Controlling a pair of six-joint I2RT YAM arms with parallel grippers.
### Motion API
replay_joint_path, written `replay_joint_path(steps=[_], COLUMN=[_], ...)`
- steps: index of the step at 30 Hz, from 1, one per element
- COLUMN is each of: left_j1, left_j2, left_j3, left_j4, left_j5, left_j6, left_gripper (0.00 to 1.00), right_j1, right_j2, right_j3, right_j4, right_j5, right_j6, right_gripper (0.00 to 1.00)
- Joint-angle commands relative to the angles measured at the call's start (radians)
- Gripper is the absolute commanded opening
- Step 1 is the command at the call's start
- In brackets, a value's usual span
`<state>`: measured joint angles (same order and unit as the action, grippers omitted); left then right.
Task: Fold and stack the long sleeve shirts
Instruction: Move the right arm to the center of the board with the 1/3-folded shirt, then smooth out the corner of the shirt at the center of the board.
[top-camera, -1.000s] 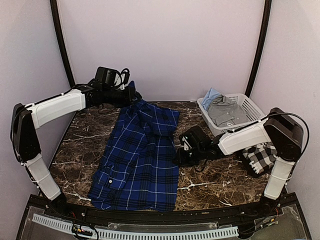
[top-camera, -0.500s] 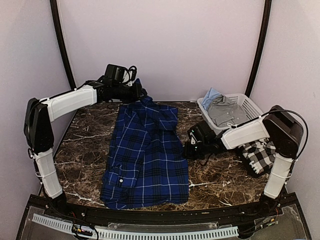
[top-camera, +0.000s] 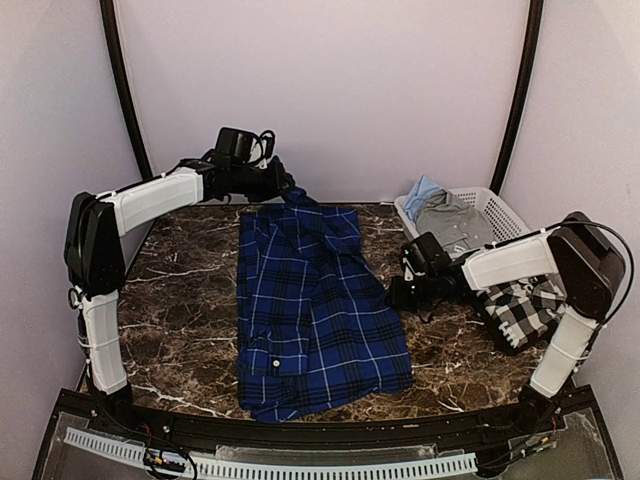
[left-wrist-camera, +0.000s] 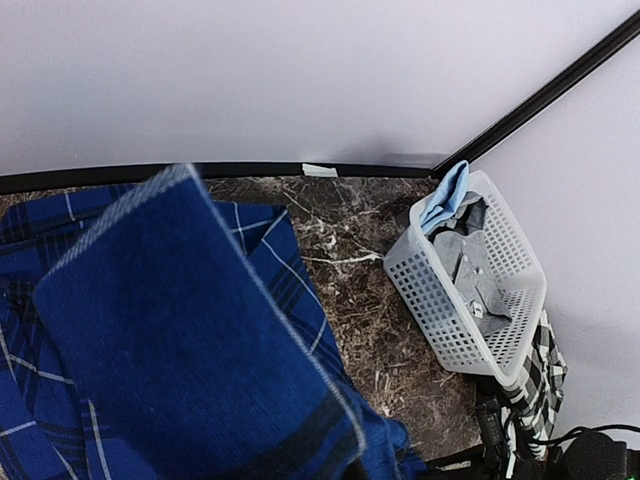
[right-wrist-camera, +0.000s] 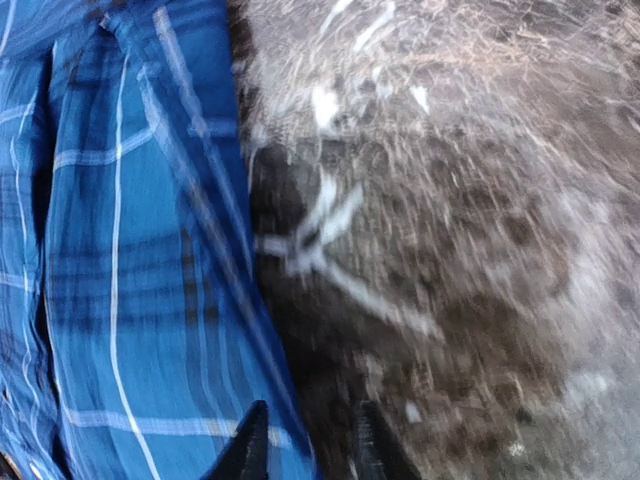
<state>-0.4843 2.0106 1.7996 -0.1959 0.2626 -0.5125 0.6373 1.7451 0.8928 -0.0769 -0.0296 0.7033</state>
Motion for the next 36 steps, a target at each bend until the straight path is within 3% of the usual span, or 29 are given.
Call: replay_joint_path(steps=[1, 7, 22, 32, 36], left_j1=[0.003, 0.003, 0.003, 0.003, 0.003], left_j2=[-0.021, -0.024, -0.022, -0.022, -0.022], left_j3=[0.041, 0.057, 0.06, 0.058, 0.059], left_j4=[0.02, 0.042, 0.077, 0.081, 0.084], left_j5=[0.023, 0.036, 0.074, 0.08, 0.082], left_j6=[0.0, -0.007, -0.029, -0.038, -0.04], left_gripper=[0.0, 0.0, 0.0, 0.0, 0.0], right_j1=[0.035, 0.136, 0.394, 0.529, 0.549], right_j2=[-0.111, -0.221, -0.378, -0.27, -0.247], right_j3=[-0.056, -0.129, -0.302, -0.249, -0.24], right_j4=[-0.082, -0.171, -0.334, -0.456, -0.494], right_j5=[0.016, 0.05, 0.122, 0.202, 0.219], right_j6=[-0.011, 0.043, 0.317, 0.434, 0.47], right_gripper=[0.33, 0.43, 0.41, 0.38, 0.32])
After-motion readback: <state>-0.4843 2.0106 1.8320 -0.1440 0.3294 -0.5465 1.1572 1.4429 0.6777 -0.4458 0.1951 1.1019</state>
